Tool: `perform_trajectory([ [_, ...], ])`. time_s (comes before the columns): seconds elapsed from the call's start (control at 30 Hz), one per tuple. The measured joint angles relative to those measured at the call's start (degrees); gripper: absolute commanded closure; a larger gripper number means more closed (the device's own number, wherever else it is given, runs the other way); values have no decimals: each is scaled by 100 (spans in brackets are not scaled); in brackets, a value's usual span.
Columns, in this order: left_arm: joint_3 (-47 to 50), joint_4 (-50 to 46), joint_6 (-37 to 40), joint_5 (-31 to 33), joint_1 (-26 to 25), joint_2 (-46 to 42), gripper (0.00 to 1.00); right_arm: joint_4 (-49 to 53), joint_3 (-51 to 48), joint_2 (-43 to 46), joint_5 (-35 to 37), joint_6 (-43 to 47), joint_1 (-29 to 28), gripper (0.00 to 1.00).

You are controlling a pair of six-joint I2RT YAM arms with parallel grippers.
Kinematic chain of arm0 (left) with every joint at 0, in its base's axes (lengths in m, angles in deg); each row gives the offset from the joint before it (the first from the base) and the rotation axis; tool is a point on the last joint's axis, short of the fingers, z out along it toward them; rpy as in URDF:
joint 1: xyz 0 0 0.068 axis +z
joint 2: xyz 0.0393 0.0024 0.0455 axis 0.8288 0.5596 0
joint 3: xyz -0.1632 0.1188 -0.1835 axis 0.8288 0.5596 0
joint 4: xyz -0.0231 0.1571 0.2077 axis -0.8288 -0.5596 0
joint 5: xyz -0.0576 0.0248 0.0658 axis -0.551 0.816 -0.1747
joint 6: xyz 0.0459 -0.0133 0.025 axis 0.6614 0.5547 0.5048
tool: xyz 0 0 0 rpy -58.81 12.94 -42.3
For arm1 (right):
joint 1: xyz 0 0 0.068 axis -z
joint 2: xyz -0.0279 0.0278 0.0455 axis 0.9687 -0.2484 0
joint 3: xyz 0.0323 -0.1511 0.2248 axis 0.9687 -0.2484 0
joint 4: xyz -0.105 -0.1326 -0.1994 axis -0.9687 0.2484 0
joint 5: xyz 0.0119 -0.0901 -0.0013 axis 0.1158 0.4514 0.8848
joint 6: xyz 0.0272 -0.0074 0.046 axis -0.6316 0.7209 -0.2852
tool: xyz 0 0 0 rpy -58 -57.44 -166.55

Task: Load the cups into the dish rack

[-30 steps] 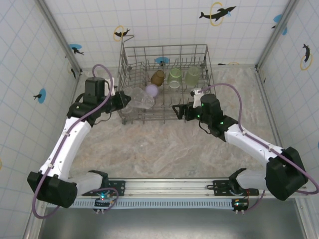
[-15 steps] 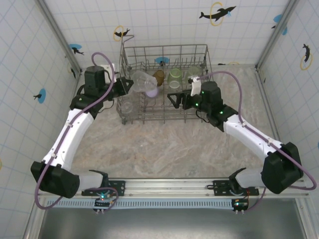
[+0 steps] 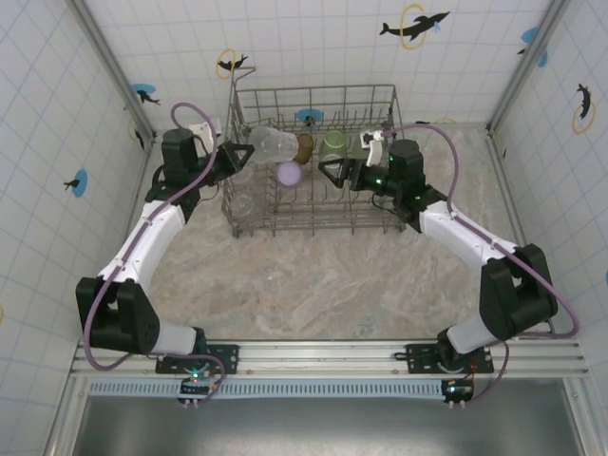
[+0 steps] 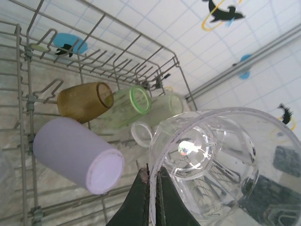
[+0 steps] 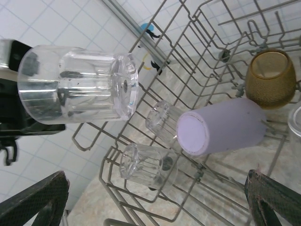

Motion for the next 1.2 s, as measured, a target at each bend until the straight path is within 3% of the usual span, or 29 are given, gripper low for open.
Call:
perform_trajectory([
  [0.27,116,1320,-1082,-706,52,435,100,-1484,9,-474,-450,-752,127,1],
  [0.77,586,2765,-2269,-1388,52,634,100,-3901,210,-1471,-999,-2302,98,1],
  [1.2,605,3307,-2734,-1609,52,811,100,-4433,964,-2173,-1097,-2841,-66,1],
])
